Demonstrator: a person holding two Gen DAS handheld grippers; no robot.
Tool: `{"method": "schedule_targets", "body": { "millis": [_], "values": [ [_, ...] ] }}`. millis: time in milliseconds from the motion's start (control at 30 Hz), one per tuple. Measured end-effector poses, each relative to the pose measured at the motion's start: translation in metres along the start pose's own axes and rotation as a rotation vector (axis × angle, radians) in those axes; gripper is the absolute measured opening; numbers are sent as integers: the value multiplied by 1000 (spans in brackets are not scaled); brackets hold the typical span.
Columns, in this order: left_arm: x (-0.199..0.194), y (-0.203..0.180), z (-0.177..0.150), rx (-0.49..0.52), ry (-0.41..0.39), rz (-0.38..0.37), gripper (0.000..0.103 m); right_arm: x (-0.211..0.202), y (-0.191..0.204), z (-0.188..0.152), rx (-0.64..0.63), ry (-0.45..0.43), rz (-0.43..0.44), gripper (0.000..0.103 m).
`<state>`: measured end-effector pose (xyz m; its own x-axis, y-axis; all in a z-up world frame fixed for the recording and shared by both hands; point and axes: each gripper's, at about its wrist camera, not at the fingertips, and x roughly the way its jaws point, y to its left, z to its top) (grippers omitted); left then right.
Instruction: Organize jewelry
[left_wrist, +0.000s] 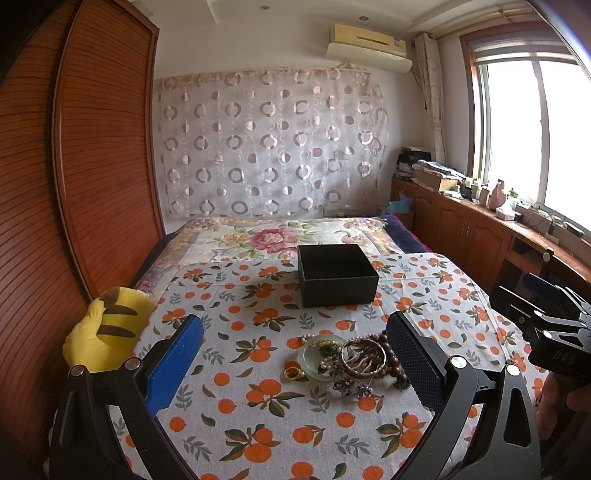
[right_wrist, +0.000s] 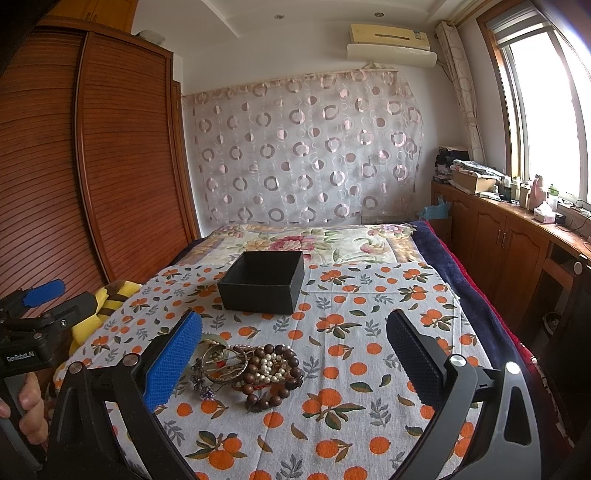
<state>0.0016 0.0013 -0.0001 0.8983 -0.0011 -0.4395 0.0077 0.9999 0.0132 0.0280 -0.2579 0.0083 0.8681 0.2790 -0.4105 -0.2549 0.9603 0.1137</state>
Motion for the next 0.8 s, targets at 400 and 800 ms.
{"method": "schedule_targets", "body": {
  "millis": [400, 800],
  "values": [
    [-1, -1, 0, 3, 5, -1, 96, -1, 0, 0, 0, -1, 0, 101],
    [-2, -3, 0, 5, 6, -2, 96, -1, 0, 0, 0, -1, 0, 101]
  ]
}}
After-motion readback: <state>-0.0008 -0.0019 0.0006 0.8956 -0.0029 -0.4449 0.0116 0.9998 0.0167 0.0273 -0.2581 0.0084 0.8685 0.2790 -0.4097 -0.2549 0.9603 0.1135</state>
